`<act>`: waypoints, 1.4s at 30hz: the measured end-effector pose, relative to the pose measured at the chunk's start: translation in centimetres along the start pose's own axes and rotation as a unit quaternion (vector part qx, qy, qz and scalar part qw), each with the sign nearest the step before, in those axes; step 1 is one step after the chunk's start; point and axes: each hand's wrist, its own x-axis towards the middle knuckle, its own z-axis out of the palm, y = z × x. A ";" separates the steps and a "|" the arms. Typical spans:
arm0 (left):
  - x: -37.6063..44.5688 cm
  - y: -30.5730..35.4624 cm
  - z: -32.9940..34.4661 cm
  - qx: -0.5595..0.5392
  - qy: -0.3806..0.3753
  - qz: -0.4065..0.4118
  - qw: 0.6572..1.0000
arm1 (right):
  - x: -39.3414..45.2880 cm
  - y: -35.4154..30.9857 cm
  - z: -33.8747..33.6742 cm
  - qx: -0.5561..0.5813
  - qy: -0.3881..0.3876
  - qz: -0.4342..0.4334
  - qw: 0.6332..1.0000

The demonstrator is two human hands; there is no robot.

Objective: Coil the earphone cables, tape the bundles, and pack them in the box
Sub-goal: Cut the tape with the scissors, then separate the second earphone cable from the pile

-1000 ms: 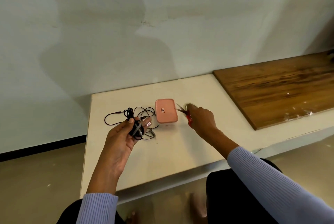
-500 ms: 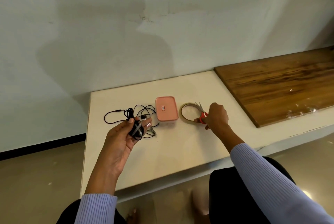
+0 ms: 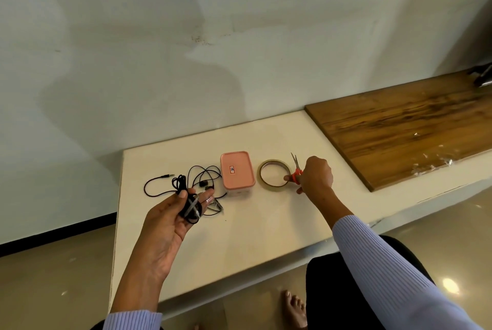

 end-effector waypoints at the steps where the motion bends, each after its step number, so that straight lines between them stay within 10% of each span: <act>1: 0.0 0.0 0.0 0.000 0.000 0.000 1.000 | 0.0 0.0 0.0 -0.001 0.002 0.001 1.000; 28: 0.2 -0.1 0.7 0.020 0.004 -0.027 0.999 | -2.4 -1.5 -0.7 -0.020 -0.008 -0.124 0.992; 31: 0.2 -0.1 0.7 0.016 0.012 -0.021 1.000 | -7.1 -3.3 -1.6 0.108 -0.104 -0.224 0.963; 35: -0.1 -0.2 0.8 0.015 -0.005 -0.011 1.000 | -13.5 -4.4 -1.4 0.356 -0.302 -0.152 0.871; 42: -0.3 -0.5 0.4 0.020 -0.016 -0.015 1.000 | -15.2 -4.4 1.6 0.444 -0.333 -0.102 0.825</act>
